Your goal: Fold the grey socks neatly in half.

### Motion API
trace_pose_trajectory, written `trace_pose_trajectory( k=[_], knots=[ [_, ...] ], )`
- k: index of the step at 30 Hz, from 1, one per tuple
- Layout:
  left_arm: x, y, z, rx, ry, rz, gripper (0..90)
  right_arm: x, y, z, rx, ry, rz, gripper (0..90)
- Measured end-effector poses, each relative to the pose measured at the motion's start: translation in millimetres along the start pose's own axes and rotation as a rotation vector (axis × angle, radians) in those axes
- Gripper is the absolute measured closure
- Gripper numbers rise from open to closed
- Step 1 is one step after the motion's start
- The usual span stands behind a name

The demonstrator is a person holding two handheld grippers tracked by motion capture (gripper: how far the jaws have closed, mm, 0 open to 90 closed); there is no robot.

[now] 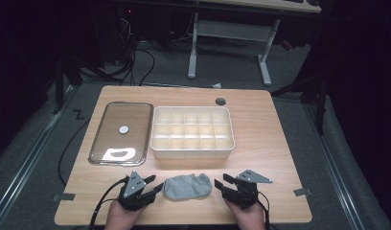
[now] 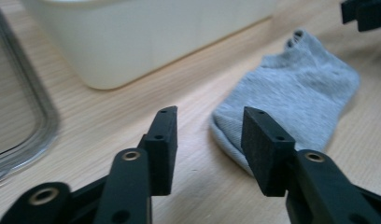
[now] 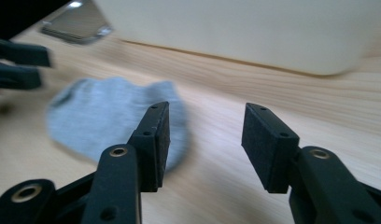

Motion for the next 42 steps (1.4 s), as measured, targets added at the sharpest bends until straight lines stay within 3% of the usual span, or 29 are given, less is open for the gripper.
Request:
trace_pose_trajectory(
  k=[2,6,11,15,19,24,31,35,38,42],
  knots=[
    [0.0,-1.4,0.9,-0.011,0.004,0.005,51.9,3.8,2.1,5.3,0.066,0.009,0.045,51.8],
    [-4.1,-2.7,1.1,-0.019,0.02,0.015,47.1,9.9,2.2,10.7,0.122,0.017,0.095,51.3],
    [-6.0,-2.7,-3.1,-0.025,0.009,0.014,43.4,14.5,2.0,16.1,0.112,0.012,0.079,51.2],
    [-7.7,-1.8,-4.9,-0.001,-0.007,0.038,40.5,13.1,-0.2,18.8,0.13,0.027,0.086,47.5],
    [-8.9,-0.5,-4.2,-0.016,-0.025,0.008,38.6,14.2,0.6,16.0,0.132,0.016,0.097,47.1],
    [-9.0,-0.4,-4.7,-0.018,-0.035,0.009,35.7,15.0,-1.4,15.0,0.124,0.011,0.091,48.4],
    [-8.3,2.8,-3.5,0.013,-0.025,0.004,39.2,13.4,-5.7,12.1,0.1,0.014,0.078,49.0],
    [-7.3,5.1,-4.8,0.017,-0.034,0.0,43.5,5.7,-14.2,8.4,0.05,0.013,0.106,50.8],
    [-7.8,4.5,-3.5,0.004,-0.024,0.012,44.3,-5.8,-17.5,7.7,0.051,0.007,0.156,52.0],
    [-8.1,3.9,-4.2,-0.001,-0.034,0.01,41.8,-13.9,-17.7,8.4,0.055,0.02,0.167,52.7]
  ],
)
Point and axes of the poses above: each handheld gripper's, and its own axes: z roughly backward along the jaws, x roughly out of its underside, y roughly to its right, the point moved 2 cm from there along -z, roughly forward along the jaws, and after that the axes turned 4 degrees about -x, right-handed, at the moved point
